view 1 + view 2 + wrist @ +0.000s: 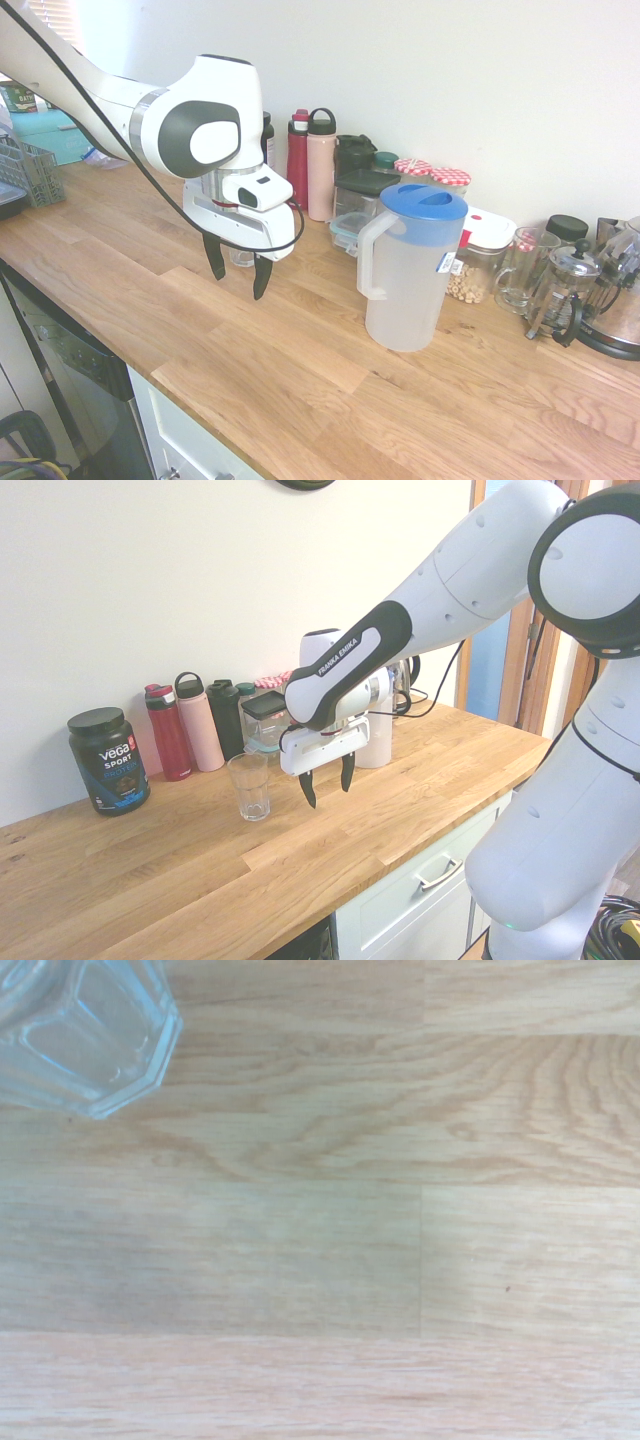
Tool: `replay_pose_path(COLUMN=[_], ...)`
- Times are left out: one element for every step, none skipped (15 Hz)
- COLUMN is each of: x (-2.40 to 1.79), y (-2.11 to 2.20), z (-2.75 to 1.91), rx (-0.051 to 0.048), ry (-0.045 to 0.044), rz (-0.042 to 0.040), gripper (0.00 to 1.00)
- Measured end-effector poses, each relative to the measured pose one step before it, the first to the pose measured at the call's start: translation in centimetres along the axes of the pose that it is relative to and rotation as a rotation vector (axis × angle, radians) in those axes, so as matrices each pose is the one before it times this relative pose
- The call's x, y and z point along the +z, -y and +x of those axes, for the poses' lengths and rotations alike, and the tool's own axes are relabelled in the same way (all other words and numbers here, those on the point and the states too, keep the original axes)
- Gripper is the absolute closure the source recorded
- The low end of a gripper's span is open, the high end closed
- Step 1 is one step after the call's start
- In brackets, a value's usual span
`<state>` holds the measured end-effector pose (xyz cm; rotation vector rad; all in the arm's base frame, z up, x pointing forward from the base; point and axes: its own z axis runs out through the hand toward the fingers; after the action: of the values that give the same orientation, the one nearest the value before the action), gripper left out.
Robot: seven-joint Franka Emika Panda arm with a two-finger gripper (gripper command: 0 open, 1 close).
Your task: Pour me some water
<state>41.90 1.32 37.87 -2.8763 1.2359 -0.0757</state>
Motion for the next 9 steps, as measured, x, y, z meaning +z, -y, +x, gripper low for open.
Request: replay_pose_path(x=[0.008, -0.057, -0.142, -0.400, -0.929, -1.363, -1.906, -2.282, -2.533], y=[0.012, 0.058, 0.067, 0.150, 0.259, 0.251, 0.156, -0.013, -0.252], z=[0.011, 0.056, 0.101, 0.197, 0.389, 0.541, 0.664, 0.687, 0.650], rx=[0.00085, 0.00116, 0.00496, 0.00979, 0.00940, 0.00762, 0.00722, 0.00692, 0.01210], ry=[-0.00038, -0.00507, -0.00526, -0.00691, -0.01173, -0.01443, -0.01384, -0.01363, -0.01228], rz=[0.00175, 0.00715, 0.00563, 0.00659, 0.00834, 0.00530, 0.00459, 0.00277, 0.00410], gripper=[0.00, 0.00, 0.00, 0.00, 0.00, 0.00, 0.00, 0.00, 0.00])
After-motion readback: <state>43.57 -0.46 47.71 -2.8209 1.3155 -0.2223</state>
